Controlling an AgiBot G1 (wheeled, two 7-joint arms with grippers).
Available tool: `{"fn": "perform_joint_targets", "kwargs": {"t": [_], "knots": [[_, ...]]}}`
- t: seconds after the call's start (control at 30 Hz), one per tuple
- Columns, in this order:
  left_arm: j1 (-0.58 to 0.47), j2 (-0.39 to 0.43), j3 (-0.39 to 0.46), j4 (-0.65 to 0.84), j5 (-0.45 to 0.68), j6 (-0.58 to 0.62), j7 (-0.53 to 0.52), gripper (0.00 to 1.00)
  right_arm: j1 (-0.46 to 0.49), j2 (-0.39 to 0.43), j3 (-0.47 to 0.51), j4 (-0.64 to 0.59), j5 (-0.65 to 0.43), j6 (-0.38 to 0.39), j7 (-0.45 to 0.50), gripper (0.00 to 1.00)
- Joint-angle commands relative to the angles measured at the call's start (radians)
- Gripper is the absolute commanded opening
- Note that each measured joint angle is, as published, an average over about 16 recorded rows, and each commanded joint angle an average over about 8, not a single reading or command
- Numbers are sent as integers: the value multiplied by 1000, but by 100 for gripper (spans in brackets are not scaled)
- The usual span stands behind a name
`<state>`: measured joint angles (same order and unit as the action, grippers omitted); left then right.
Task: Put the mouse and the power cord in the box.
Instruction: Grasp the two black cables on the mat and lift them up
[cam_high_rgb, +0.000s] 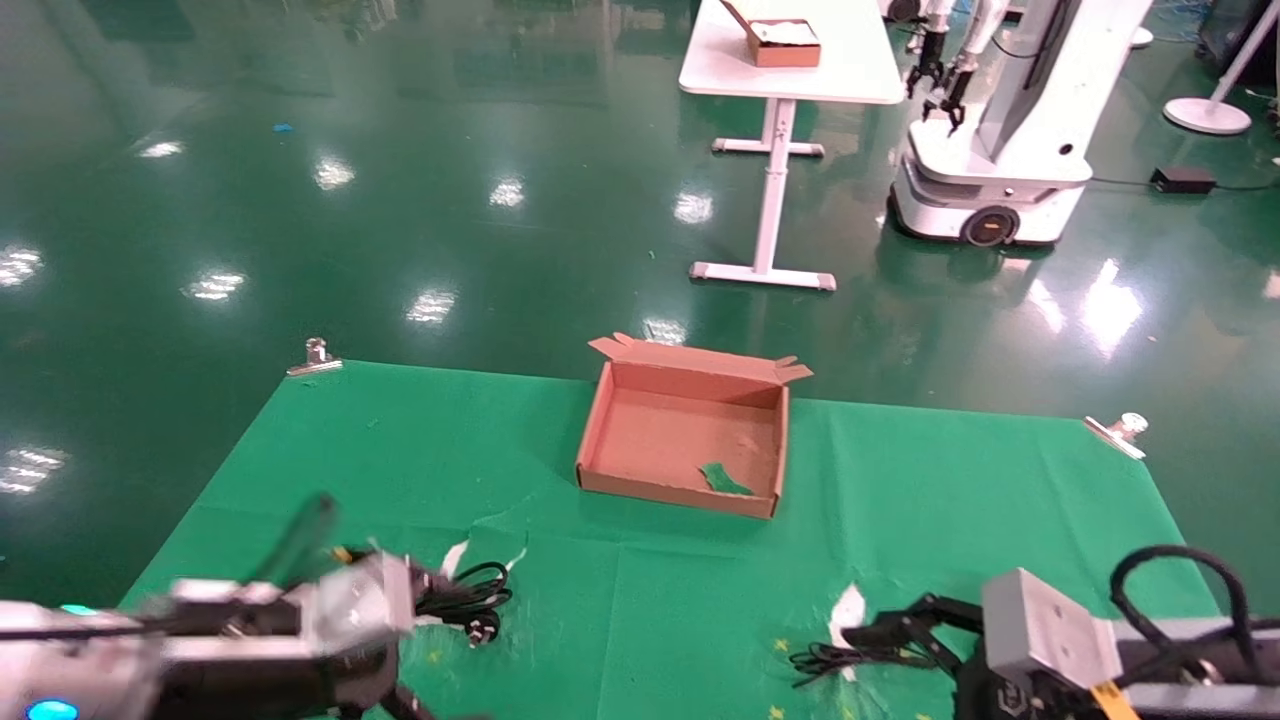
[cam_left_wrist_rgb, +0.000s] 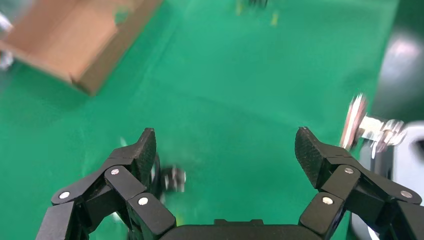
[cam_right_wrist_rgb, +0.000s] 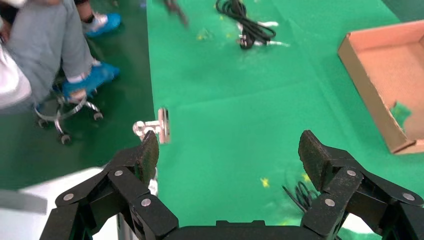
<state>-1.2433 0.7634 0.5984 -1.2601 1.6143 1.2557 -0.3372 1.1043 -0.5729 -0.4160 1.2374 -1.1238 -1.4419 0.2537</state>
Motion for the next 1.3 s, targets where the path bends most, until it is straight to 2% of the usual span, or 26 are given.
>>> {"fn": "perform_joint_targets", "kwargs": {"t": [0.03, 0.23, 0.4, 0.57, 0.97, 1.1, 1.3], "knots": [[-3, 15, 25, 8, 63, -14, -11, 100, -8, -2, 3, -10, 10, 2, -2, 100], [-74, 130, 109, 109, 344, -87, -131, 100, -31, 7, 15, -24, 34, 7, -16, 100], [-125, 204, 143, 200, 480, -131, -186, 100, -46, 21, 21, -16, 44, 12, -9, 100], [-155, 240, 157, 265, 531, -152, -190, 100, -58, 32, 26, -4, 51, 22, 3, 100], [-170, 270, 171, 358, 565, -199, -144, 100, -58, 35, 16, 20, 28, 37, 36, 100], [-172, 276, 171, 377, 562, -209, -129, 100, -31, 35, -20, 48, -64, 37, 71, 100], [-176, 280, 170, 394, 554, -214, -112, 100, 90, -24, -125, 69, -337, 17, 154, 100]]}}
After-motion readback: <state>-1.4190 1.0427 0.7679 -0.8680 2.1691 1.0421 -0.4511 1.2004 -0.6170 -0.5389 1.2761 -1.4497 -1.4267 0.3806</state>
